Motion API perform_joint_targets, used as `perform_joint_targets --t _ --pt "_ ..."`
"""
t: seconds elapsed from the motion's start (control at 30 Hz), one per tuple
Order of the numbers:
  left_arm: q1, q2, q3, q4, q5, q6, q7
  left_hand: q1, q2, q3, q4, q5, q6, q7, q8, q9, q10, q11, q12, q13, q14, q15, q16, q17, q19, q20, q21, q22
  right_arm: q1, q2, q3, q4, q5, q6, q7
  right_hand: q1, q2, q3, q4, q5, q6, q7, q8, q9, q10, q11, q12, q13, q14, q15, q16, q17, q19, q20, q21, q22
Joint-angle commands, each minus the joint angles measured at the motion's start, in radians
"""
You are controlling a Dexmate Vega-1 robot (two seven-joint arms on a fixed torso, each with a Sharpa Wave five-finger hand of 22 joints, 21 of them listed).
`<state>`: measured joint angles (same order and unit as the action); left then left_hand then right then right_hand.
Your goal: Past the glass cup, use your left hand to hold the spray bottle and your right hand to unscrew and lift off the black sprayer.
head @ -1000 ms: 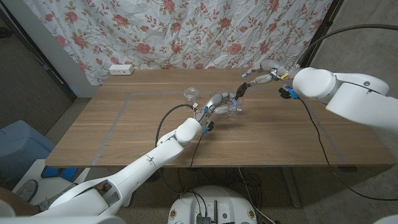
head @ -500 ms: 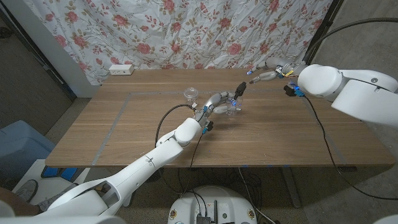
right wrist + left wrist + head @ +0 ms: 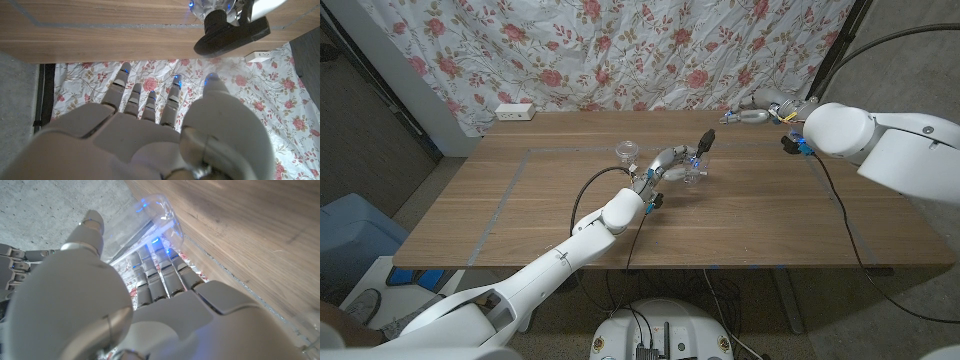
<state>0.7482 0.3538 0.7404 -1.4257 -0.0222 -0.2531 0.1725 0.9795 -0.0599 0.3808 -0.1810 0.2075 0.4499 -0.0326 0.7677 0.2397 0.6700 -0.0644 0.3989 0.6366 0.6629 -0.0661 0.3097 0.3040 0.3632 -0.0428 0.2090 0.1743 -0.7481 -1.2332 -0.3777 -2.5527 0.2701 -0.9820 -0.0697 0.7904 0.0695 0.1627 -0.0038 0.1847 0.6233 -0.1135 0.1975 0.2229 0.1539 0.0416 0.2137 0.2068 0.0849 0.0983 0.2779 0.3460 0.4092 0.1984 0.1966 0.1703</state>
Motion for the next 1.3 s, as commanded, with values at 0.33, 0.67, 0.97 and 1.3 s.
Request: perform_joint_targets --t 0.33,0.67,0.97,1.3 --pt "0.007 -0.037 0.004 0.019 0.030 -0.007 0.073 -0.016 0.176 0.014 0.008 0.001 0.037 -0.024 0.185 0.003 0.092 -0.080 0.008 0.004 0.012 -0.126 -0.005 0.003 0.010 -0.038 -0.001 0.005 -0.025 0.001 -0.013 -0.016 -0.033 0.020 -0.057 -0.124 -0.012 -0.040 0.029 -0.008 0.018 0.131 0.012 -0.005 0.051 0.063 0.016 0.001 0.063 0.025 0.015 -0.002 0.090 0.004 0.016 0.000" --pt "0.011 -0.036 0.006 0.010 0.031 0.006 0.077 -0.017 0.179 0.015 0.009 0.001 0.035 -0.022 0.188 0.004 0.094 -0.078 0.007 0.004 0.013 -0.124 -0.007 0.003 0.009 -0.036 -0.002 0.005 0.041 0.008 -0.102 -0.052 -0.102 -0.038 -0.024 -0.176 -0.015 -0.055 0.035 -0.007 0.052 0.183 0.020 -0.007 0.081 0.104 0.021 0.000 0.099 0.054 0.021 -0.008 0.116 0.012 0.011 -0.001" --pt "0.020 -0.032 0.005 -0.004 0.030 0.017 0.082 -0.017 0.180 0.016 0.009 0.001 0.034 -0.021 0.188 0.004 0.094 -0.080 0.007 0.005 0.013 -0.125 -0.007 0.004 0.011 -0.036 -0.001 0.005 0.161 0.032 -0.236 -0.083 -0.187 -0.135 0.057 -0.241 -0.027 -0.076 0.048 -0.005 0.097 0.209 0.031 -0.009 0.111 0.144 0.024 -0.001 0.117 0.090 0.017 -0.016 0.118 0.015 0.000 -0.002" --pt "0.027 -0.028 0.003 -0.012 0.025 0.026 0.083 -0.019 0.180 0.016 0.010 0.001 0.034 -0.023 0.189 0.003 0.094 -0.080 0.007 0.006 0.014 -0.124 -0.008 0.004 0.011 -0.036 -0.001 0.005 0.243 0.062 -0.336 -0.099 -0.241 -0.215 0.101 -0.291 -0.031 -0.092 0.060 0.002 0.100 0.228 0.026 -0.010 0.131 0.164 0.025 -0.001 0.143 0.109 0.018 -0.021 0.125 0.015 -0.003 -0.002"
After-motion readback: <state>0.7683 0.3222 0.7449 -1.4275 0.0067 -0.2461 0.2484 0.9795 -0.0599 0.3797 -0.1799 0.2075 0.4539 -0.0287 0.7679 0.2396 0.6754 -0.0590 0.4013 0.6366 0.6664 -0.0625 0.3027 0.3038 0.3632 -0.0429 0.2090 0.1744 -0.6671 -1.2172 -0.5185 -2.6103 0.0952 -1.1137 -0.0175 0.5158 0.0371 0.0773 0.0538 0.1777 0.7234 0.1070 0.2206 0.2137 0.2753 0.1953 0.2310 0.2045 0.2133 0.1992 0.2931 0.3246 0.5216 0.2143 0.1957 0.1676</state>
